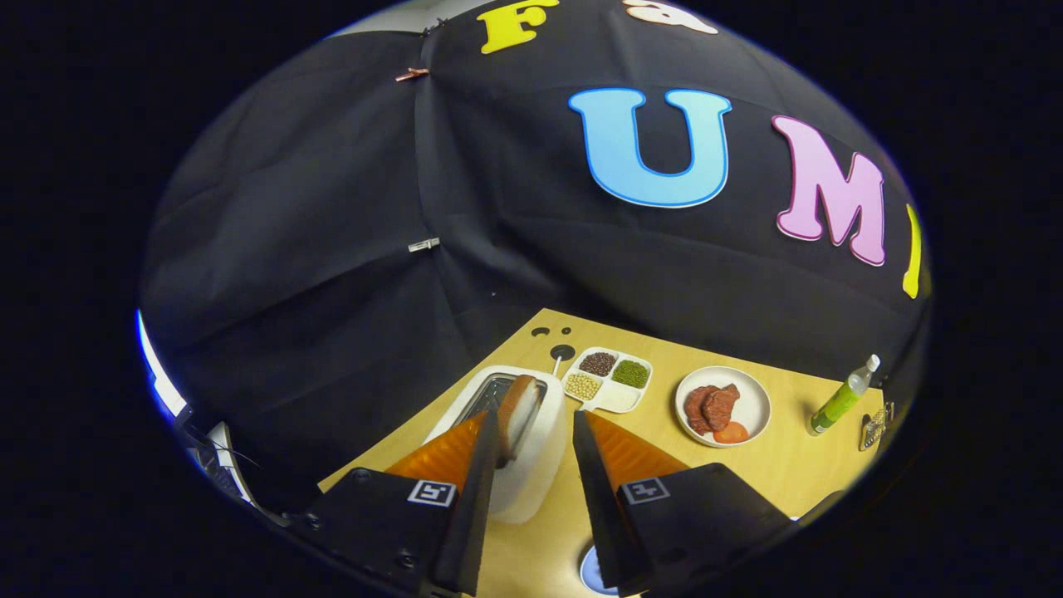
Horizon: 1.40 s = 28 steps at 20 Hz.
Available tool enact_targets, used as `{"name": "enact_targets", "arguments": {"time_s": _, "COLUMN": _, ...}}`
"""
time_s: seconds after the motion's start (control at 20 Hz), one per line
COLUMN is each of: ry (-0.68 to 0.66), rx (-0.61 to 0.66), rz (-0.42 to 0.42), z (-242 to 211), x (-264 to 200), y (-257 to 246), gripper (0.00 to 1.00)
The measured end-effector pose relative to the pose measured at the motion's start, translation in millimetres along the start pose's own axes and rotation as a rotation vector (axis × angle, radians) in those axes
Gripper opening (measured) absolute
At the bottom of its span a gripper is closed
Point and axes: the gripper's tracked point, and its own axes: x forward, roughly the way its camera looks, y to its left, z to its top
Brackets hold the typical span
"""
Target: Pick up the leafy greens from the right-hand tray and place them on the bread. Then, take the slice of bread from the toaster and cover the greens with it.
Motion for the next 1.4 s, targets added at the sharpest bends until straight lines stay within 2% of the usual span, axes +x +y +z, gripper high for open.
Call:
{"name": "enact_targets", "arguments": {"time_s": 0.35, "ry": 0.084, "rx": 0.051, "rz": -0.038, "z": -20.8, "x": 70.7, "y": 16.5, "gripper": 0.57}}
{"name": "enact_targets", "arguments": {"time_s": 0.6, "ry": 0.120, "rx": 0.085, "rz": -0.087, "z": -31.1, "x": 96.9, "y": 12.8, "gripper": 0.57}}
{"name": "enact_targets", "arguments": {"time_s": 0.8, "ry": 0.138, "rx": 0.102, "rz": -0.077, "z": -34.8, "x": 99.8, "y": 16.3, "gripper": 0.17}}
{"name": "enact_targets", "arguments": {"time_s": 1.0, "ry": 0.078, "rx": 0.152, "rz": -0.058, "z": -14.2, "x": 82.2, "y": 18.4, "gripper": 0.13}}
{"name": "enact_targets", "arguments": {"time_s": 1.3, "ry": -0.025, "rx": 0.189, "rz": -0.021, "z": 23.6, "x": 19.9, "y": -0.9, "gripper": 0.13}}
{"name": "enact_targets", "arguments": {"time_s": 1.4, "ry": -0.051, "rx": 0.186, "rz": -0.036, "z": 29.4, "x": -5.1, "y": -18.3, "gripper": 0.13}}
